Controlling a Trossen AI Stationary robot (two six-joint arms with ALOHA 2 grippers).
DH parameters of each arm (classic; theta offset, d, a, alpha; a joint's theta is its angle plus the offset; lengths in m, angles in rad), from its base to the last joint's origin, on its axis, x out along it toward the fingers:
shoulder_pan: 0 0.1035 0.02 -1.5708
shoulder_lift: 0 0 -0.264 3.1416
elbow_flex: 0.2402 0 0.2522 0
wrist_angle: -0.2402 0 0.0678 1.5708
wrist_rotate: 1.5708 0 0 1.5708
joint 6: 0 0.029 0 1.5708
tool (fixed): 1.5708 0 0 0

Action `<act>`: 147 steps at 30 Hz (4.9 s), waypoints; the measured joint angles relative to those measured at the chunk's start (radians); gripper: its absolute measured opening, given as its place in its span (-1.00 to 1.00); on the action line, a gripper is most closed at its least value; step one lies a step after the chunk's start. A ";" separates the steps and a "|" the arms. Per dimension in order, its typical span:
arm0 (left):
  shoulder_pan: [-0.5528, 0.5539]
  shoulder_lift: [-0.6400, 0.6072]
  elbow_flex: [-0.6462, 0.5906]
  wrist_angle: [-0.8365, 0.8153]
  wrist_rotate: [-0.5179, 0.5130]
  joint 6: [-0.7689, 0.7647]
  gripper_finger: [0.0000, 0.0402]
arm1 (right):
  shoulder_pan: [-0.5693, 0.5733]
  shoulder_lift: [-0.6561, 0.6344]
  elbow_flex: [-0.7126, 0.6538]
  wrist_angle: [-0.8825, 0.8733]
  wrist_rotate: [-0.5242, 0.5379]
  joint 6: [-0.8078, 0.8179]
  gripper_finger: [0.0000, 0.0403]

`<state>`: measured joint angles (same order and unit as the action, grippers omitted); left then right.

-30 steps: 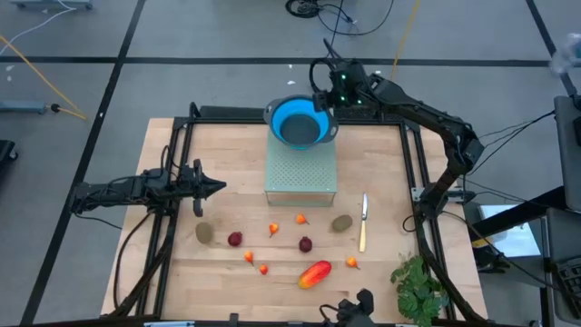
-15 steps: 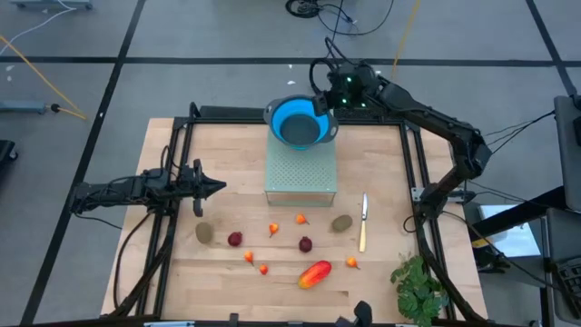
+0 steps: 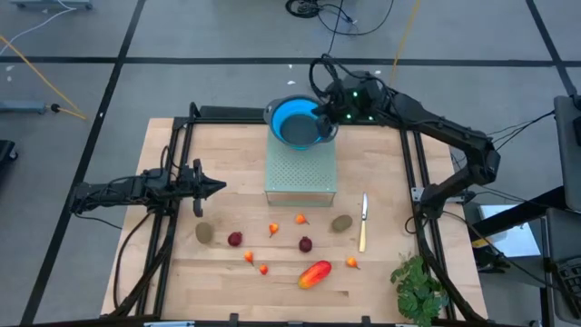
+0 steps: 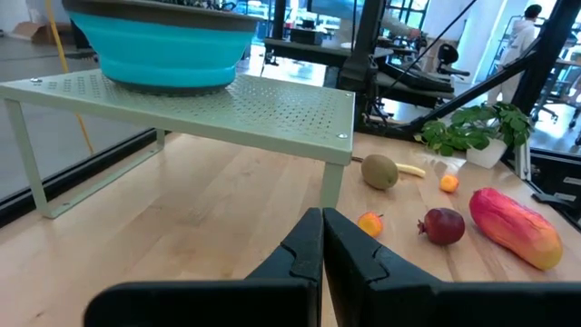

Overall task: Pick & Place Fruit
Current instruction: Put the mango into the blue strainer bowl on the shelf

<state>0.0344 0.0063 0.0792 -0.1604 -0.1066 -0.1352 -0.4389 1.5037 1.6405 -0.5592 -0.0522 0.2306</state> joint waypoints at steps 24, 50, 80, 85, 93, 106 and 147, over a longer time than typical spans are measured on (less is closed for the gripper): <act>0.000 0.000 0.000 0.000 0.006 0.000 -0.95 | 0.324 -0.057 -0.044 -0.009 -0.002 -0.101 -1.00; 0.000 0.000 0.000 0.001 -0.034 -0.025 -0.95 | 0.702 -0.589 -0.808 0.565 -0.001 0.017 -1.00; 0.000 0.000 0.000 -0.004 -0.034 -0.105 -0.95 | 0.825 -0.466 -0.956 0.658 -0.001 -0.121 -1.00; 0.000 0.000 0.000 -0.011 -0.034 -0.104 -0.95 | 0.868 -0.363 -0.877 0.607 -0.001 -0.142 -1.00; 0.000 0.000 0.000 -0.013 -0.034 -0.104 -0.95 | 0.931 -0.209 -0.702 0.403 0.001 -0.190 -1.00; 0.000 0.000 0.000 -0.013 -0.033 -0.043 -0.95 | 0.952 0.021 -0.459 0.276 0.057 -0.229 -1.00; 0.000 0.000 0.000 -0.014 -0.034 0.088 -0.95 | 0.952 0.183 -0.401 0.284 0.074 -0.144 0.45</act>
<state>0.0343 0.0065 0.0792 -0.1741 -0.1406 -0.0475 0.5129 1.6863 1.2396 -0.2752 0.0223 0.0864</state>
